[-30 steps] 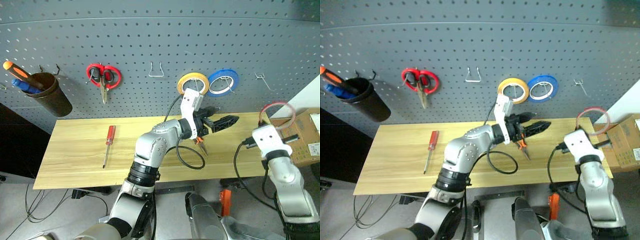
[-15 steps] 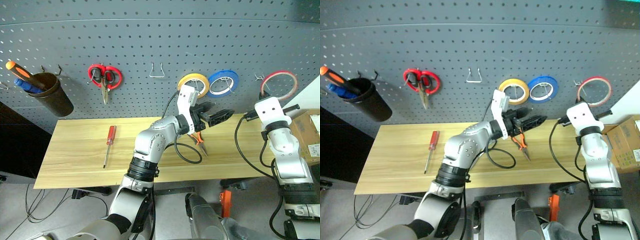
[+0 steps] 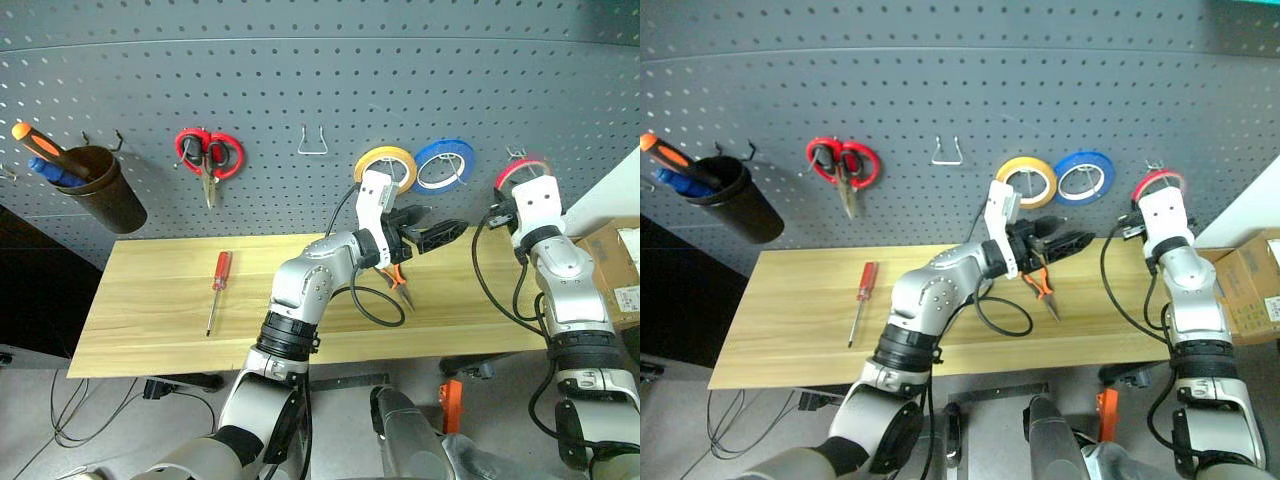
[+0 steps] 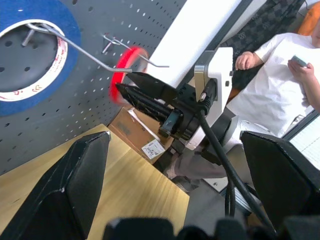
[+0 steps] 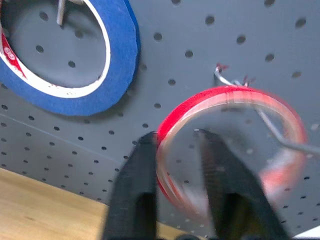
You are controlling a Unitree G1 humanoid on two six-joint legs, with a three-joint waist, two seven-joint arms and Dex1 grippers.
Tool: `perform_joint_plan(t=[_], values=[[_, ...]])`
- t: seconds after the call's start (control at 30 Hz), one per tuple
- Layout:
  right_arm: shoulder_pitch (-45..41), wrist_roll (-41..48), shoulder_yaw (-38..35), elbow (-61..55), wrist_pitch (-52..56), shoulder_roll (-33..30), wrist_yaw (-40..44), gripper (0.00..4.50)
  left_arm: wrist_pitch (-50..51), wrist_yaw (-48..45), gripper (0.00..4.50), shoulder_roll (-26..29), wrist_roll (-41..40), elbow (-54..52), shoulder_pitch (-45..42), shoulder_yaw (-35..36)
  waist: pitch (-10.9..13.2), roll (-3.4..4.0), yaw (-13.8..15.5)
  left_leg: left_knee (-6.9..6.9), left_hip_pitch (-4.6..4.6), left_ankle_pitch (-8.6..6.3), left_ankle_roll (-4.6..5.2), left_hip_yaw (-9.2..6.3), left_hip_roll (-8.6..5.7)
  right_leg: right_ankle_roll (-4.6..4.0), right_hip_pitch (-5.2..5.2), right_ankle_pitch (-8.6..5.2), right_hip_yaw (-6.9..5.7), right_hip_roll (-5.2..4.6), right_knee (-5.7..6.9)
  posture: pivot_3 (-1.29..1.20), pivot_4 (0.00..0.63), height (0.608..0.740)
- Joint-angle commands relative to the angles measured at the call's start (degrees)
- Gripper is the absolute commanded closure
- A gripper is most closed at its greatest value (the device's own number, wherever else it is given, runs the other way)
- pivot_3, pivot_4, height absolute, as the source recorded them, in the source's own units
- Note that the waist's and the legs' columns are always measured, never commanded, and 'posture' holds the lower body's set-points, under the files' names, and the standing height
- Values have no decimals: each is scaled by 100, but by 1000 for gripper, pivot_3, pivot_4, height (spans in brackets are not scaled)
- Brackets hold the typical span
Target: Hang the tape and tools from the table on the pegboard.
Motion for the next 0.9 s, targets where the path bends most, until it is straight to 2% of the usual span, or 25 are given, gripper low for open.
perform_joint_plan(t=[0.03, 0.2, 0.33, 0.47, 0.57, 0.63, 0.73, 0.9], values=[[136, 130, -200, -302, 151, 5, -116, 1787, -101, -12, 0, -88, -69, -136, -109, -36, 0, 0, 2, 0, 0, 0, 0, -1, 0, 0, 0, 0, 0, 0, 0, -127, 202, 740], [679, 240, -245, -1089, 654, 227, -254, 88, -48, -9, 0, -52, -84, -222, -51, -40, -1, 2, 8, 0, 0, 0, 0, -1, 0, 0, -1, 0, 0, 0, 3, -124, 204, 740], [1293, 295, -216, -2036, 1428, 384, -292, 39, 51, 54, 0, 44, -83, -391, 65, -19, -2, 4, 12, 3, 0, 1, 0, -2, 0, 1, -1, 0, 0, 0, 8, -122, 209, 740], [1954, 679, 149, -3506, 3195, 651, -30, 39, 326, 338, 0, 445, -76, -917, 649, 190, -21, 14, -23, 6, 5, 1, 1, -2, 6, 4, -1, 0, 2, 5, 14, -123, 220, 740], [1864, 816, 523, -4069, 4492, 762, 25, 39, 545, 583, 0, 807, -2, -1438, 1256, 194, -30, 15, -90, 2, 27, 2, 0, -2, 15, 2, -3, -2, 11, 16, 44, -112, 230, 740], [1634, 908, 623, -4137, 5033, 868, 6, 39, 644, 748, 0, 1020, 124, -1711, 1552, 110, -29, 13, -82, 11, 30, 14, -4, -5, 11, 20, -4, -16, 9, 14, 65, -100, 235, 740], [1174, 926, 974, -3916, 5476, 893, 105, 39, 782, 1166, 0, 1300, 356, -2036, 2007, 162, -30, 8, -58, 17, 39, 32, 5, -8, 7, -14, 5, 1, 11, 14, 66, -80, 245, 740], [548, 946, 1342, -3101, 5728, 1167, 216, 39, 1294, 1407, 0, 1532, 159, -2705, 2539, 319, -32, -10, -18, 21, 58, 38, 13, -13, 6, -42, 20, 11, 10, 16, 64, -26, 261, 740]])
